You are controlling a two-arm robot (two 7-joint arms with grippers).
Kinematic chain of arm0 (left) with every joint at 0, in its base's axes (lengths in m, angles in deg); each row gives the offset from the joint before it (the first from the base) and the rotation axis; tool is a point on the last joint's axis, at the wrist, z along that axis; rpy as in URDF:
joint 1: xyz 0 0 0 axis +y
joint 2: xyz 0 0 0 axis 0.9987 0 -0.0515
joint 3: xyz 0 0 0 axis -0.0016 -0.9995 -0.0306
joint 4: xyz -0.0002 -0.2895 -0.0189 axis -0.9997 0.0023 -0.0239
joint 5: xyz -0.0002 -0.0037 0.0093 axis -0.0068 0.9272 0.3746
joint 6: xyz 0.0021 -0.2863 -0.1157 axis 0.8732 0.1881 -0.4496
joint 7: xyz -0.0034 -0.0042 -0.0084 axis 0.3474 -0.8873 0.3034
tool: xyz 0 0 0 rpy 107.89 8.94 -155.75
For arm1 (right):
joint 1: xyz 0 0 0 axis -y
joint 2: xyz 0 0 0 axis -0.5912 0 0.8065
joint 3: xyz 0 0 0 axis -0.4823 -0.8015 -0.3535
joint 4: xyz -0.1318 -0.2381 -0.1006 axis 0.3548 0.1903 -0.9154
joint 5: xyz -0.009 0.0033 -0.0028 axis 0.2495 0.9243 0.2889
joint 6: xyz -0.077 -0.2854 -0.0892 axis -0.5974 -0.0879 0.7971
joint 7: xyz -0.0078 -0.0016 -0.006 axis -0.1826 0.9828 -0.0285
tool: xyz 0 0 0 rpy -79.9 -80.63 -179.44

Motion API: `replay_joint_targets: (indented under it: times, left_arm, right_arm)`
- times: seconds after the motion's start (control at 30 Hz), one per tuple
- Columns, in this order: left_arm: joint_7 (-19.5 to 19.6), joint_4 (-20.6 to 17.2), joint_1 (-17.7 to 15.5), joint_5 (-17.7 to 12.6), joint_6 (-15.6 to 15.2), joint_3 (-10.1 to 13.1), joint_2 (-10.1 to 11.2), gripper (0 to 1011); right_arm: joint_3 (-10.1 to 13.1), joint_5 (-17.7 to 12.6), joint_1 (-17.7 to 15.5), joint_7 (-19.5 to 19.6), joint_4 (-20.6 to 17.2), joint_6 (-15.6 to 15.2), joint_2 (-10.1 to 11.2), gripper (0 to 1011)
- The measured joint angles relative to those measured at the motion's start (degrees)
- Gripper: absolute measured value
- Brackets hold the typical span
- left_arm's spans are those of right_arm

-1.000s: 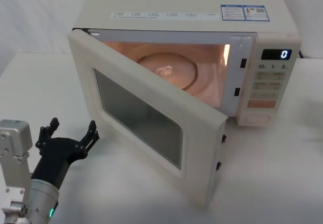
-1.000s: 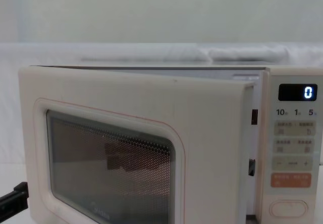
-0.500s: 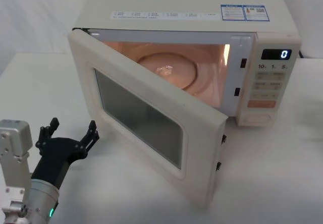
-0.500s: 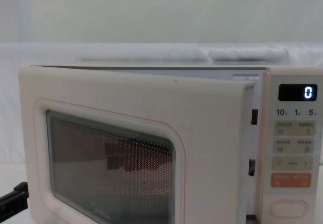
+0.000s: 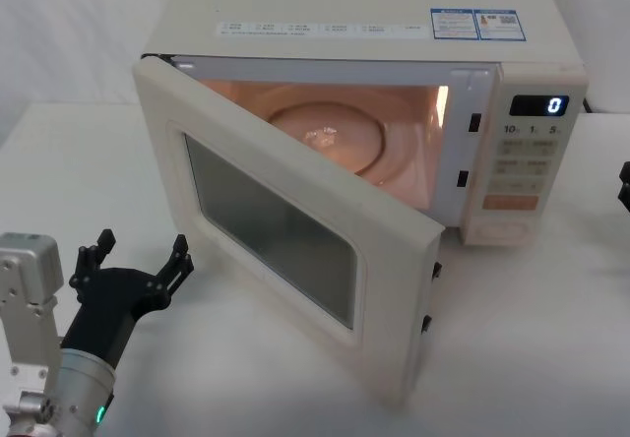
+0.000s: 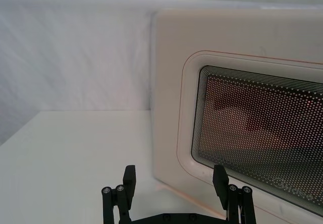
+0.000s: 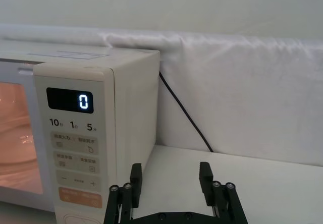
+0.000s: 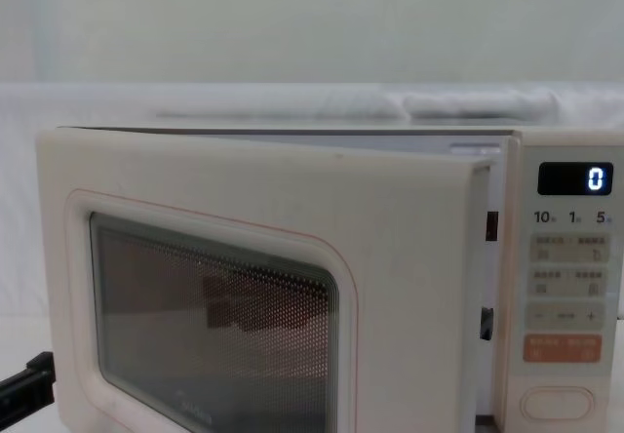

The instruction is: Press the button to open the microwave door with one hand; close the microwave door with the other hand.

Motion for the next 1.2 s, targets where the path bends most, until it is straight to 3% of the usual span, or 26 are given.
replay_joint_targets:
  times: [0.1,0.37,1.2]
  left_arm:
    - [0.0,0.0,0.0,0.0,0.0,0.0,0.0,1001]
    - [0.0,0.0,0.0,0.0,0.0,0.0,0.0,1001]
    - [0.0,0.0,0.0,0.0,0.0,0.0,0.0,1001]
  right_arm:
    - [0.0,0.0,0.0,0.0,0.0,0.0,0.0,812]
    - [0.0,0.01,0.0,0.0,0.0,0.0,0.0,996]
    - [0.0,0.0,0.0,0.0,0.0,0.0,0.0,1002]
